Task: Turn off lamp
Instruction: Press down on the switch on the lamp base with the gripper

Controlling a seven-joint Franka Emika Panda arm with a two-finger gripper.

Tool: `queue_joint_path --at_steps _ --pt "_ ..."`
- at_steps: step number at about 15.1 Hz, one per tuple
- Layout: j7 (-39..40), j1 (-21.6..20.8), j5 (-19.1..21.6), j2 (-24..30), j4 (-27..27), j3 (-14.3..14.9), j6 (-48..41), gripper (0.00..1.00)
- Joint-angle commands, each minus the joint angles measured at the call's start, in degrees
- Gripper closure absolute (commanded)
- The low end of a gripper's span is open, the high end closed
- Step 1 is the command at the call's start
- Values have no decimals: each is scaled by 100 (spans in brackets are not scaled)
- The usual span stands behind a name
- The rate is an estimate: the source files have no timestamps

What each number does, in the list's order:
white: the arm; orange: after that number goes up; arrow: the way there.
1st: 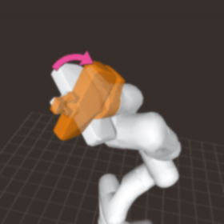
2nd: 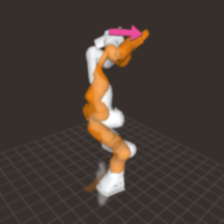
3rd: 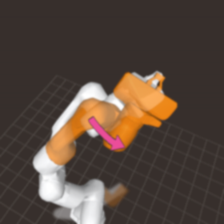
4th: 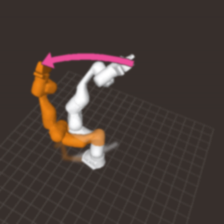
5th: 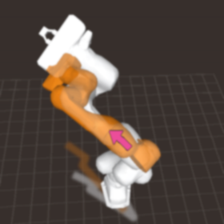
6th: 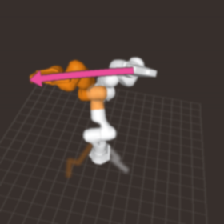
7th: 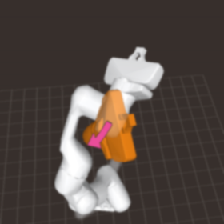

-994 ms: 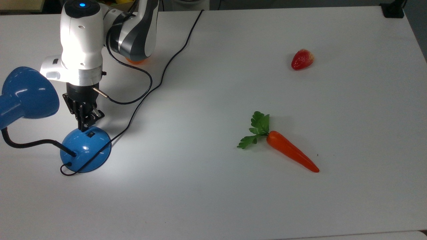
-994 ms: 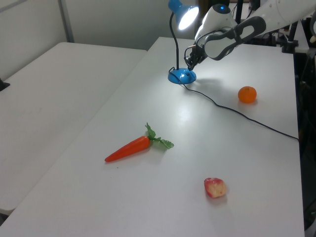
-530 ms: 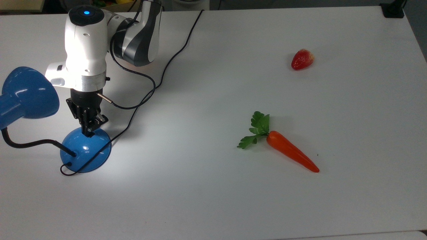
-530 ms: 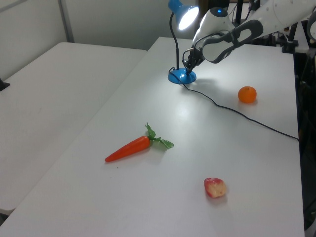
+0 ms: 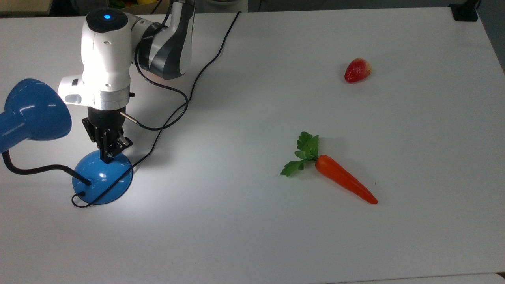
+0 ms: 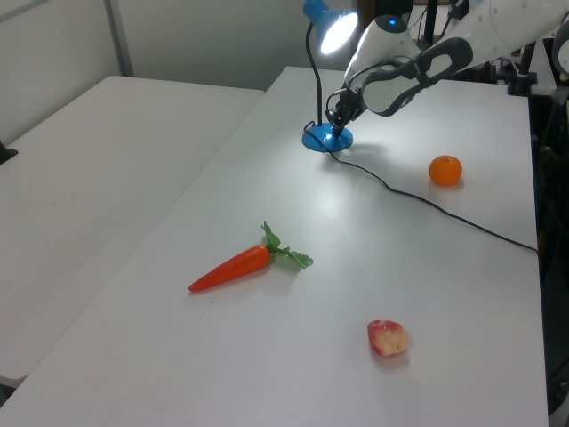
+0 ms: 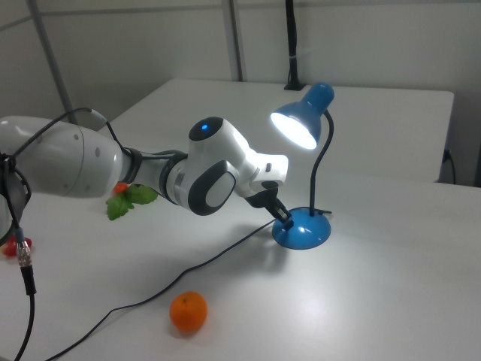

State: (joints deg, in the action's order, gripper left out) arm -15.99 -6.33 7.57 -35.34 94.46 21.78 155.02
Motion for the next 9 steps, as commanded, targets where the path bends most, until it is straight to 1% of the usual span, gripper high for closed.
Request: queue_joint_path --at_steps 1,4,9 --pt "-18 -61 -27 -43 37 -7 116 89" --pt "-9 -140 -27 -43 186 -7 116 89" --pt "-9 -149 -27 -35 230 -7 116 89"
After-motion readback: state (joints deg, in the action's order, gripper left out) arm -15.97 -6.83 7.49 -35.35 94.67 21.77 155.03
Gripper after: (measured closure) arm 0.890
